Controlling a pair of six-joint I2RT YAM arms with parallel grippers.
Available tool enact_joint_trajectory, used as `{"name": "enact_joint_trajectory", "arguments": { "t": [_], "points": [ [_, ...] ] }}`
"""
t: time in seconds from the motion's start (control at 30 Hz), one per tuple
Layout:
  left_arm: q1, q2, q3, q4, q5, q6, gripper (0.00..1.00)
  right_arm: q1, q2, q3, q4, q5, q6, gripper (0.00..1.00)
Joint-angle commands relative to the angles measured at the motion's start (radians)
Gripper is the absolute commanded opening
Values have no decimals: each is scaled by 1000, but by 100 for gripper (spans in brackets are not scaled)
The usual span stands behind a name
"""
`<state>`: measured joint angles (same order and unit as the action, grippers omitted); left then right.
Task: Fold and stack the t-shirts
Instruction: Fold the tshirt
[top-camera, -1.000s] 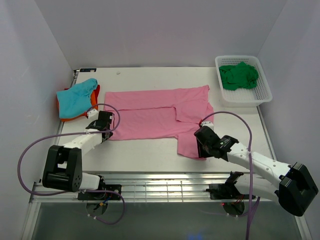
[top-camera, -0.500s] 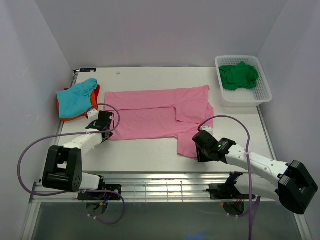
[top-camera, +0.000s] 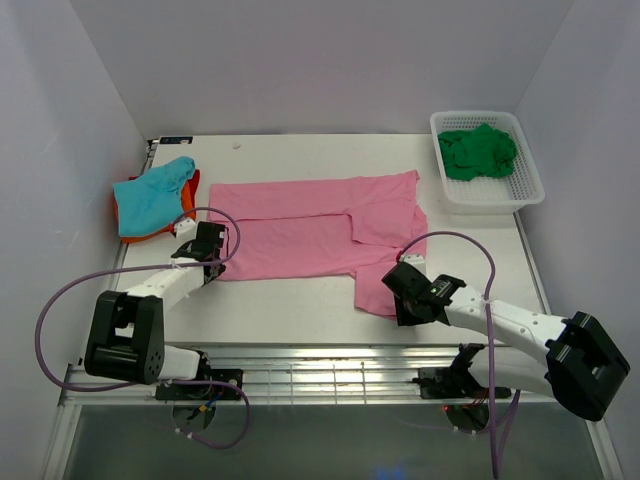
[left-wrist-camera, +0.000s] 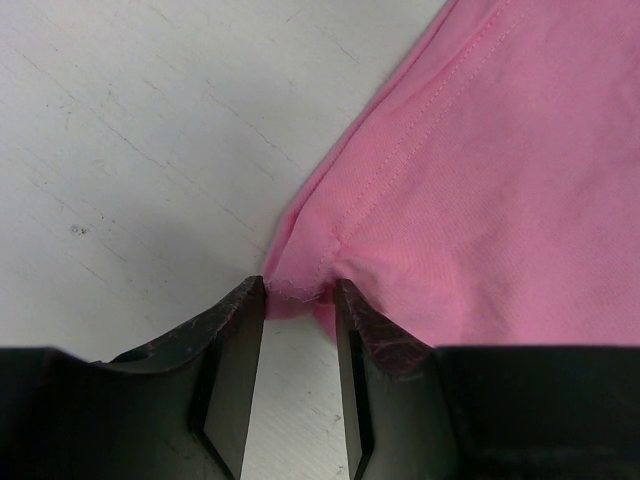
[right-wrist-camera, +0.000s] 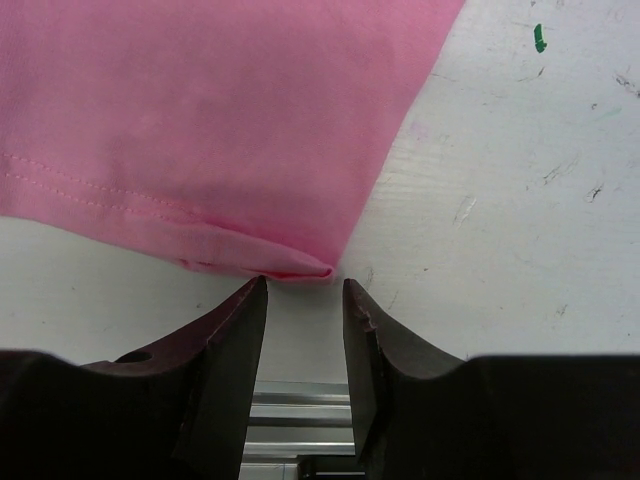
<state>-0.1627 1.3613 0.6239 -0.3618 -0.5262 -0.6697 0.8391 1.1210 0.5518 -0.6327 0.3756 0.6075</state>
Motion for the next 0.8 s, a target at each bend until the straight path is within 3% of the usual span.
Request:
{"name": "enact_joint_trajectory", "arguments": {
  "t": [0.0,0.47,0.67,0.77],
  "points": [
    [5,-22,34,11,-5,5,45,5,-7,25,-12,39,23,43],
    [6,-14,30,7,-21,9,44,5,13,7,22,28,6,32],
    [5,-18,28,7,-24,9,45,5,14,7,27,31,0,11],
    [5,-21,28,6,-26,9,44,6,13,8,25,31,0,8]
  ]
}}
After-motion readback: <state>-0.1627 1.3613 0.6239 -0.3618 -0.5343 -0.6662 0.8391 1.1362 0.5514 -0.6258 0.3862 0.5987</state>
